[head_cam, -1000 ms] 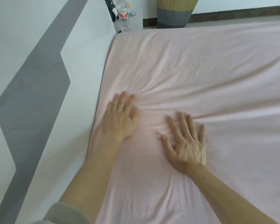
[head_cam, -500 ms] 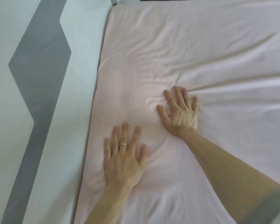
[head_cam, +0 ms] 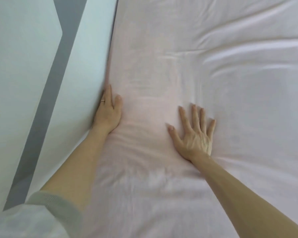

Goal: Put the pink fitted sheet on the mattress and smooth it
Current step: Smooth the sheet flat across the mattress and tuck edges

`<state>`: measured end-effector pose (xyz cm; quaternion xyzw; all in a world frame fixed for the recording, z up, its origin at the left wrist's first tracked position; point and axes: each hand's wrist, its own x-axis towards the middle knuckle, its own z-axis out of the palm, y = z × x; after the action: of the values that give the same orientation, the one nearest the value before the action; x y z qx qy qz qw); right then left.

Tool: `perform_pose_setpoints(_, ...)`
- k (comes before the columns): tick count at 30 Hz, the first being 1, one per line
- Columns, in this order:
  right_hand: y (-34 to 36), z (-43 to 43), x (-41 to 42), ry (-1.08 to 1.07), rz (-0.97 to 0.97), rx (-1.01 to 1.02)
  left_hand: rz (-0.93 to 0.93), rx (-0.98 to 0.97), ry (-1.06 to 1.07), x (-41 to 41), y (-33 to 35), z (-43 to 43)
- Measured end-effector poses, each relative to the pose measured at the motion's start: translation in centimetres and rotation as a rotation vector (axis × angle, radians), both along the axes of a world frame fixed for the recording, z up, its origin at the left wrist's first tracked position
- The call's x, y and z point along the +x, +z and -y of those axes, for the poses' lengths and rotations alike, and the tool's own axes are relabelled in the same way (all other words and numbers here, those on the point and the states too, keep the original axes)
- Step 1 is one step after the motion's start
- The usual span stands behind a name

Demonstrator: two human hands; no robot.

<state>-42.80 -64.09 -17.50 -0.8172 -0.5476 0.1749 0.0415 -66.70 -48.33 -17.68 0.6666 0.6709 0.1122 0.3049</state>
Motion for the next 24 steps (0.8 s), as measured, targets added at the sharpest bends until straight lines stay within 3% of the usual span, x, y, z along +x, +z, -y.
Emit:
perform_pose_setpoints(3,0.8,3.8,-2.1,-0.011,-0.064,-0.025,-0.117,-0.041,0.041,-1.7,1.5,5.6)
perform_pose_setpoints(5,1.9,7.3,-4.2,0.011,-0.109,-0.039,-0.305,0.124,0.021,-1.8,3.2,11.6)
perform_pose_setpoints(7,2.6,10.8,-6.3,0.058,-0.134,-0.042,-0.362,0.251,-0.116,-0.8,4.7,18.4)
perform_pose_setpoints(10,3.1,16.2,-8.9,0.154,-0.093,-0.028,-0.365,0.201,-0.367,-1.6,4.4,28.1)
perform_pose_setpoints(15,3.3,25.3,-10.3,0.234,-0.045,-0.089,-0.414,0.051,-0.006,-10.6,3.5,34.8)
perform_pose_setpoints(21,5.6,34.0,-11.1,0.239,-0.023,-0.266,-0.253,-0.216,0.311,-12.8,5.6,39.8)
perform_pose_setpoints(24,7.1,35.0,-11.5,0.228,-0.018,-0.313,-0.326,-0.322,0.415,-13.0,7.0,42.4)
